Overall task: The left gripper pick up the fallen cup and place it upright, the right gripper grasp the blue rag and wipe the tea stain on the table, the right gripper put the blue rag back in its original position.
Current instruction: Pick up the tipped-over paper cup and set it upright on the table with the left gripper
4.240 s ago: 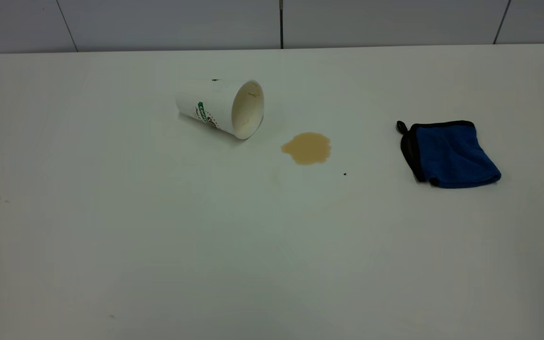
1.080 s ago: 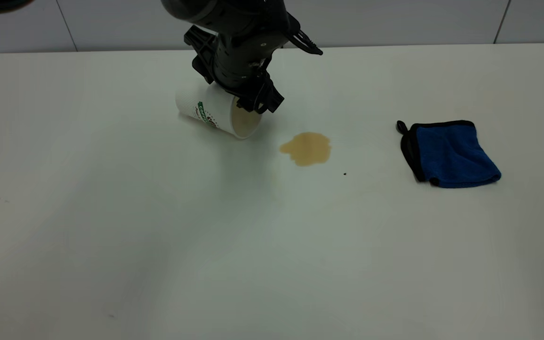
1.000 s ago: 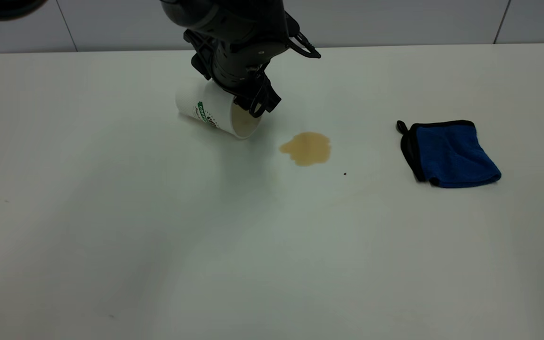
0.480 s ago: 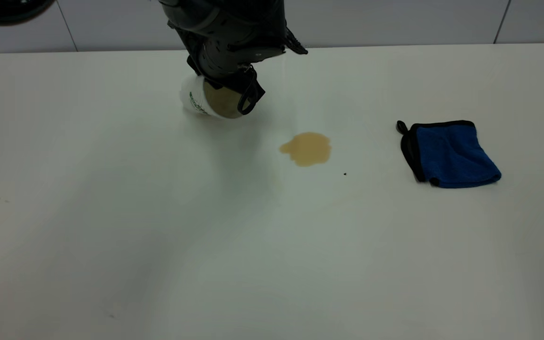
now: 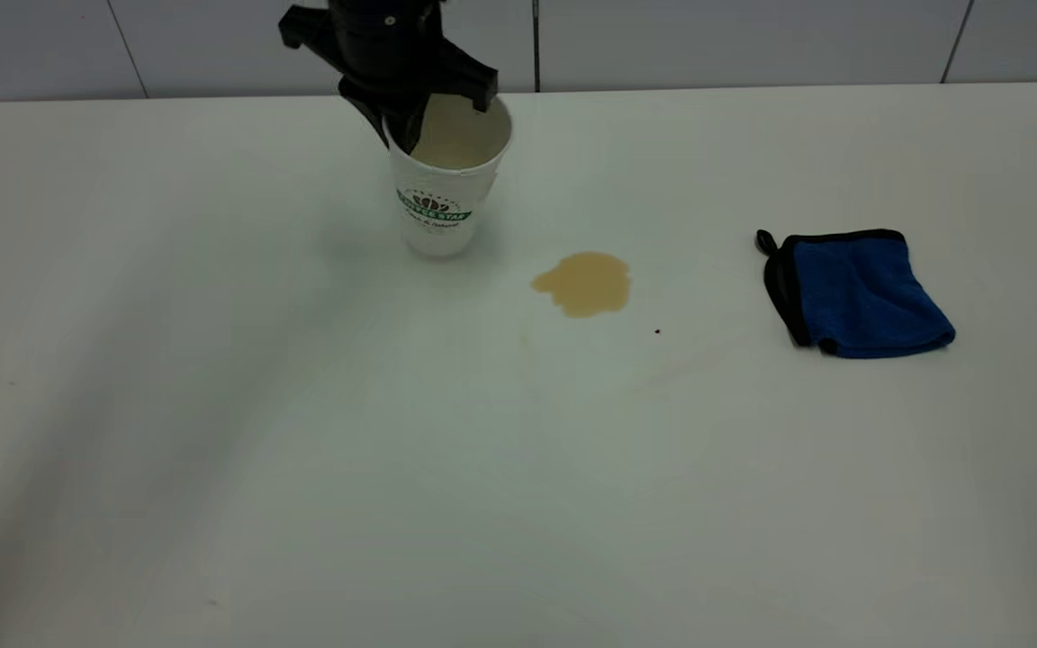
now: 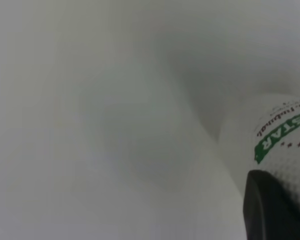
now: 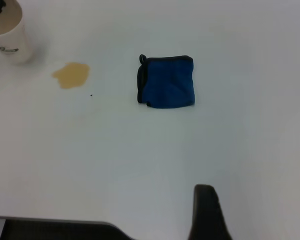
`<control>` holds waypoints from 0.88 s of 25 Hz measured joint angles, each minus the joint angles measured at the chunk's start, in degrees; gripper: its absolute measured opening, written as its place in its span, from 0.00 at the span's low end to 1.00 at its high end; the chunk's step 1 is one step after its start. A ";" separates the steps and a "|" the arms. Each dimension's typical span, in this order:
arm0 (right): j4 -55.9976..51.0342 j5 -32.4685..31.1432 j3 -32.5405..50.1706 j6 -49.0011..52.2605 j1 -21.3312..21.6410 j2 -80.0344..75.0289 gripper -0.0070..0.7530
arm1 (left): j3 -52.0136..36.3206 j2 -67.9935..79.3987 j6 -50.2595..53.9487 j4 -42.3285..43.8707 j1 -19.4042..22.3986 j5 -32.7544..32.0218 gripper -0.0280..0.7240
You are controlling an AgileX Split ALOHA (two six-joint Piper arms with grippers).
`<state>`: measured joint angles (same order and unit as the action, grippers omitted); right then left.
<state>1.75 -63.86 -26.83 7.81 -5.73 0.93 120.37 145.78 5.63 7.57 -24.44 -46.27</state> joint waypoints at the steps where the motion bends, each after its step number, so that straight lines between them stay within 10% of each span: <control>1: 0.00 0.00 0.00 0.00 0.00 0.00 0.73 | 0.00 0.07 -3.04 -4.08 1.50 -1.06 0.05; 22: 0.00 0.00 0.00 0.00 0.00 0.00 0.73 | 0.28 3.39 -13.73 -16.74 7.50 -2.55 0.15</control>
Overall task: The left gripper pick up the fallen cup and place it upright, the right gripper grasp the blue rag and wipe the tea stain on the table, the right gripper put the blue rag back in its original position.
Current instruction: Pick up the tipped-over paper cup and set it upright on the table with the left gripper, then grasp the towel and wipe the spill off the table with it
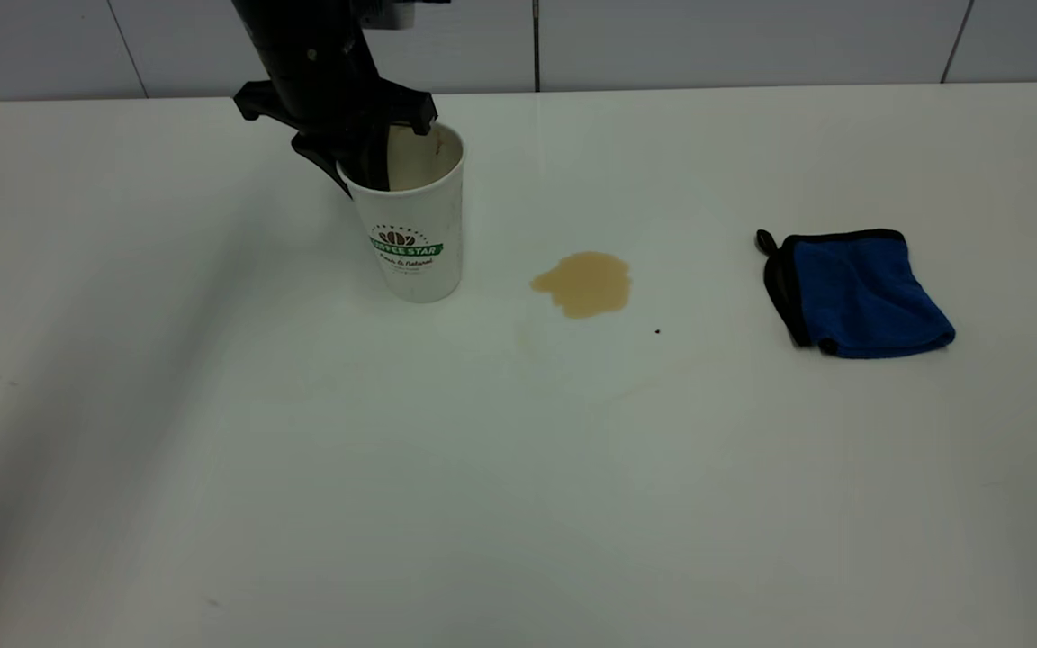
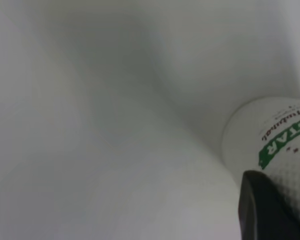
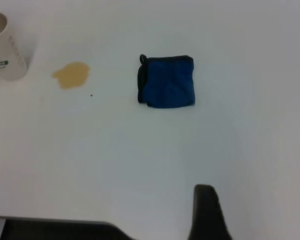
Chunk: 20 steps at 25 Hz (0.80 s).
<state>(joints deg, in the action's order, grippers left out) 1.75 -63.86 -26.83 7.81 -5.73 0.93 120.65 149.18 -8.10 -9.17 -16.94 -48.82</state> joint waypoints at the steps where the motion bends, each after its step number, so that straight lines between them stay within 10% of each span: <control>1: 0.00 0.00 0.00 0.00 0.00 0.00 0.73 | 0.00 0.05 -0.03 -0.11 0.00 -0.13 0.19; 11: 0.00 0.00 0.00 0.00 0.00 0.00 0.73 | 0.05 -5.53 0.85 -2.09 0.00 -2.33 0.75; 20: 0.00 0.00 0.00 0.00 0.00 0.00 0.73 | 0.05 -21.32 1.32 -1.62 -1.59 -18.02 0.79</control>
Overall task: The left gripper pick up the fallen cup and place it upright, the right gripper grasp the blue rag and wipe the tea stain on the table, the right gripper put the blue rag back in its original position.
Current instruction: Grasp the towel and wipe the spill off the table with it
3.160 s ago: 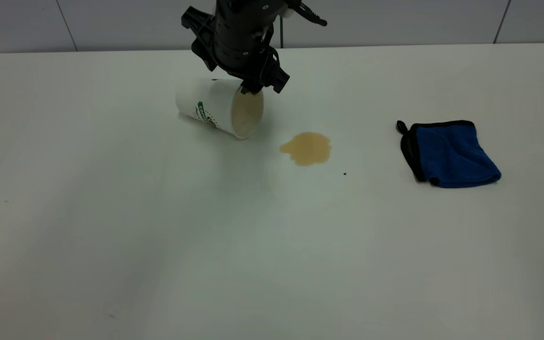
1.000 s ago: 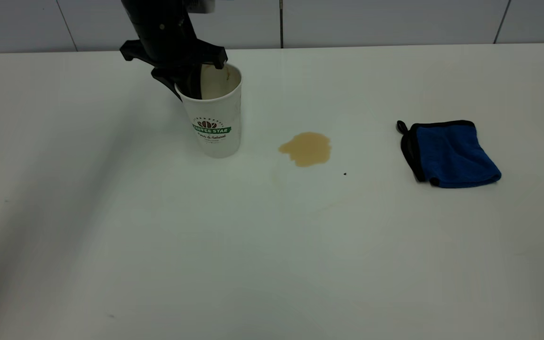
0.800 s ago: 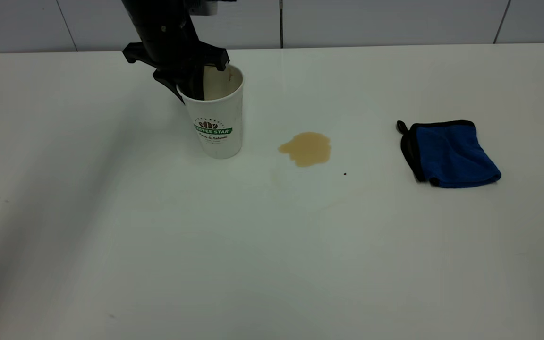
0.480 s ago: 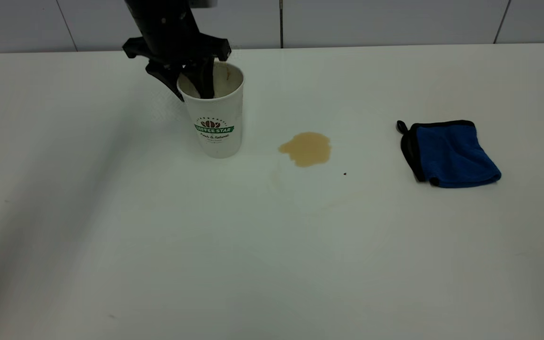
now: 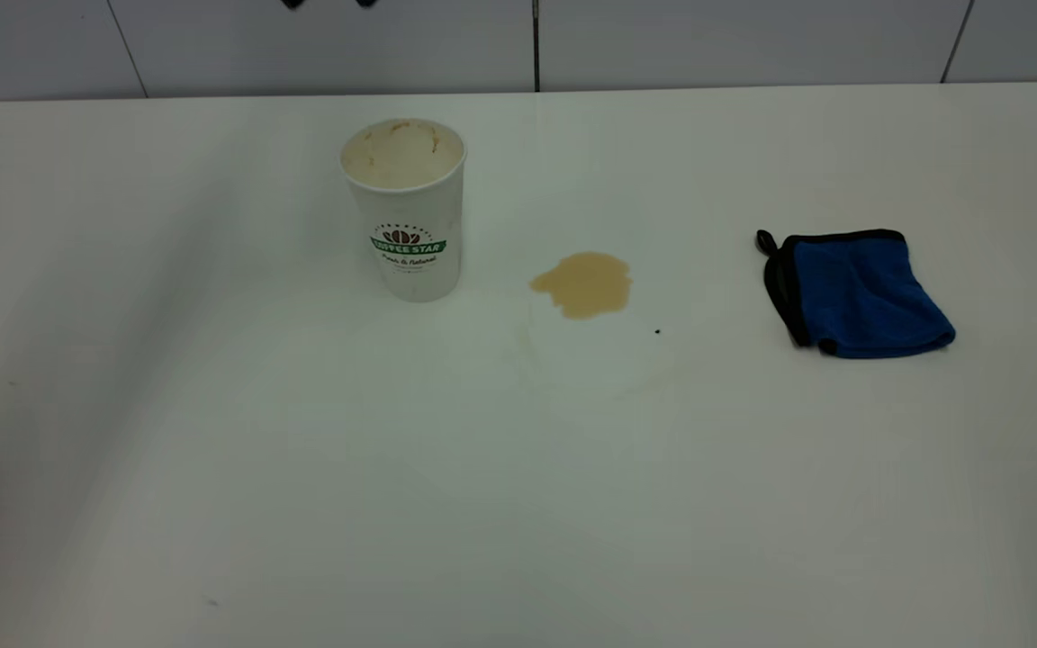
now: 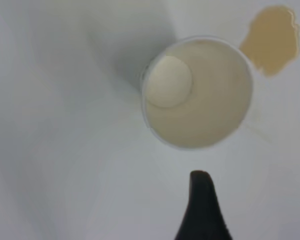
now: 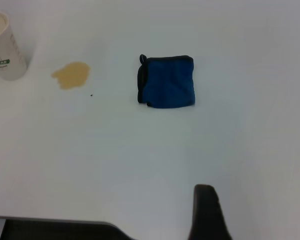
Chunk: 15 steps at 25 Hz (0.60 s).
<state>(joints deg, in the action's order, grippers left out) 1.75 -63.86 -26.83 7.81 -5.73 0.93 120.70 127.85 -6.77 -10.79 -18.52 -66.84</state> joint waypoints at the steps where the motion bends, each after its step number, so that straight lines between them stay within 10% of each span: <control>1: 0.00 0.00 0.00 0.00 0.00 0.00 0.73 | 0.00 -1.99 0.41 0.26 -0.30 -0.05 0.79; 15: 0.00 0.00 0.00 0.00 0.00 0.00 0.73 | -0.10 -21.66 5.83 6.86 -14.29 -0.05 0.73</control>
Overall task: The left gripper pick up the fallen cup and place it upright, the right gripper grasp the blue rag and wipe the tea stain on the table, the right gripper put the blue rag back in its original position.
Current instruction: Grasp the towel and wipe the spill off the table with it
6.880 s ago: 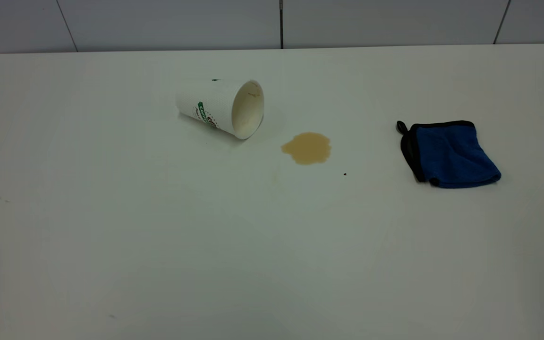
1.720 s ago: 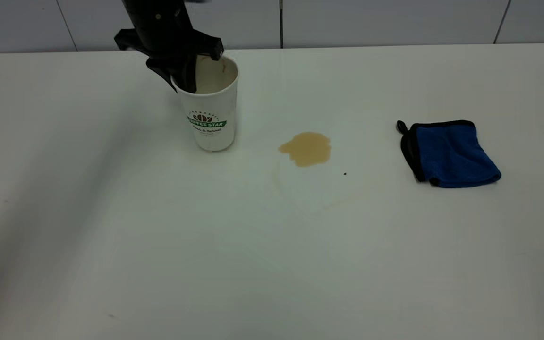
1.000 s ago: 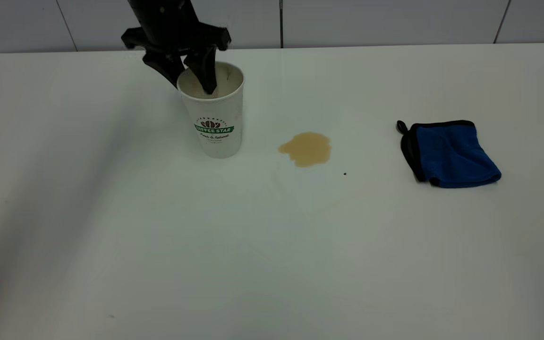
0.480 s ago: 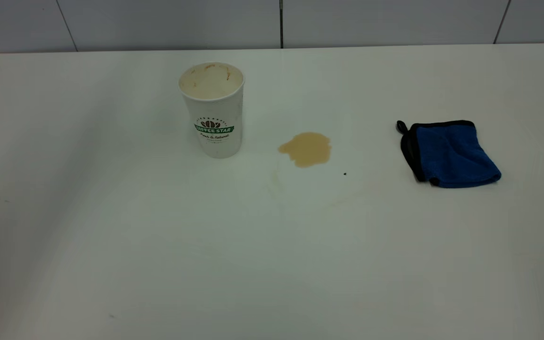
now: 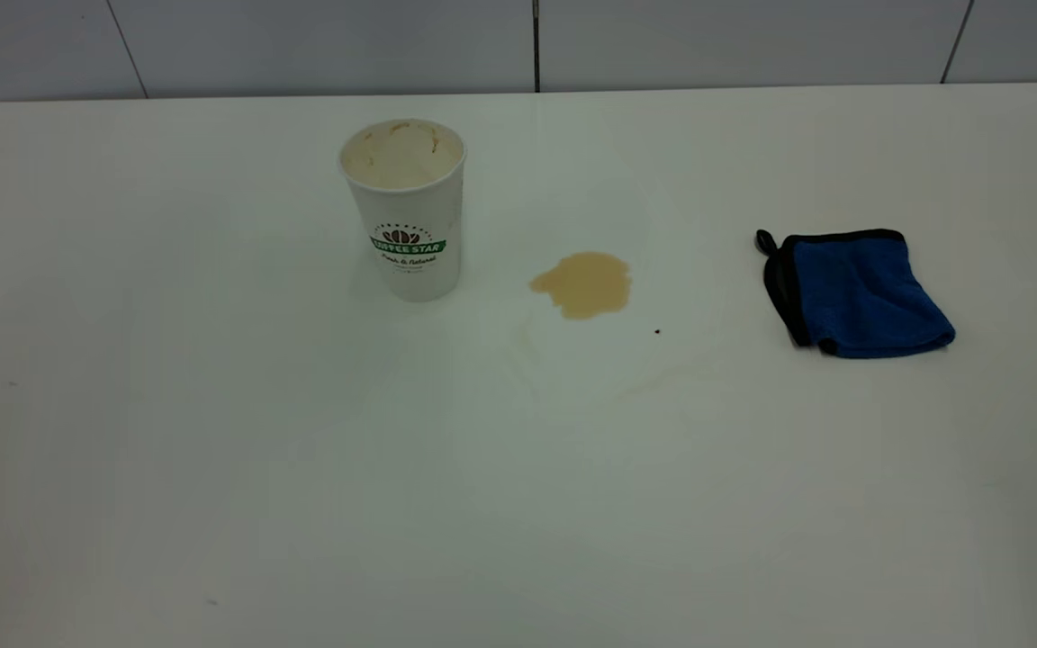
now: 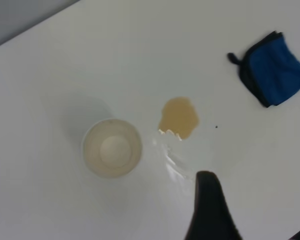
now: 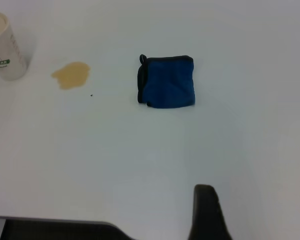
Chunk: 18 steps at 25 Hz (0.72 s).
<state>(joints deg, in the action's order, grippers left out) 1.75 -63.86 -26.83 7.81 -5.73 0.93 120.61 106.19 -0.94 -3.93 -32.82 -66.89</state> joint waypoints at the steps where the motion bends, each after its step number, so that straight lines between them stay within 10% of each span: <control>1: 0.00 0.00 0.00 0.00 0.00 0.00 0.73 | -0.51 -1.66 0.40 0.50 -1.47 0.00 0.73; 18: 0.00 0.00 0.00 0.00 0.00 0.00 0.73 | -63.42 -43.02 6.60 7.19 -6.75 0.00 0.72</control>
<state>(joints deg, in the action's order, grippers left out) 1.75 -63.86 -26.83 7.81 -5.73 0.93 57.19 63.17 5.66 3.27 -39.57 -66.89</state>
